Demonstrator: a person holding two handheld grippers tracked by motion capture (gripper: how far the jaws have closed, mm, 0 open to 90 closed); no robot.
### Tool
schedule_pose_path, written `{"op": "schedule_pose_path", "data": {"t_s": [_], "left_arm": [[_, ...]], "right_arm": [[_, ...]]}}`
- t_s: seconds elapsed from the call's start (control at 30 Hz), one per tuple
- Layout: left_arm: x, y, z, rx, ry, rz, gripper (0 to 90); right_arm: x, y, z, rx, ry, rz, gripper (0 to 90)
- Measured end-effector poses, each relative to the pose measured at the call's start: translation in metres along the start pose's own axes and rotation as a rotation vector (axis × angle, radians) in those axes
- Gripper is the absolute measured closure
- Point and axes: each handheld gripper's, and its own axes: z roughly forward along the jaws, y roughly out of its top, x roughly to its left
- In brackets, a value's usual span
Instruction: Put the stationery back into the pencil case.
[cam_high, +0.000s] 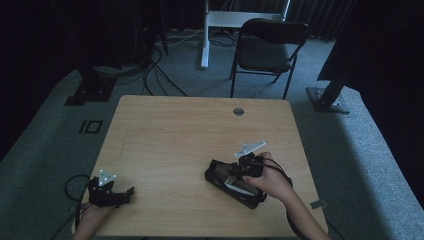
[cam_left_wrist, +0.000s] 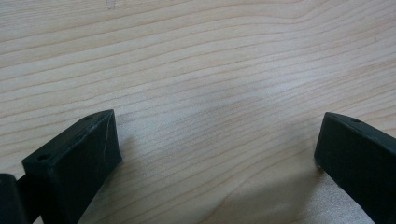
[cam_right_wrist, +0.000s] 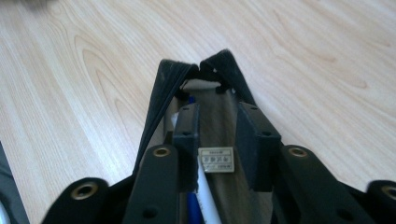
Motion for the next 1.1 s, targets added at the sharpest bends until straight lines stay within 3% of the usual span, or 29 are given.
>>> {"op": "schedule_pose_path", "data": {"t_s": [0.27, 0.6, 1.1], "left_arm": [[0.0, 0.0, 0.0, 0.0, 0.0, 0.0, 0.2], [0.0, 0.0, 0.0, 0.0, 0.0, 0.002, 0.2], [0.0, 0.0, 0.0, 0.001, 0.0, 0.001, 0.2]], "right_arm": [[-0.004, 0.003, -0.004, -0.044, -0.005, 0.02, 62.0], [-0.016, 0.005, -0.005, -0.099, -0.057, 0.084, 55.0], [-0.04, -0.007, 0.0, -0.123, -0.115, 0.18, 49.4]]}}
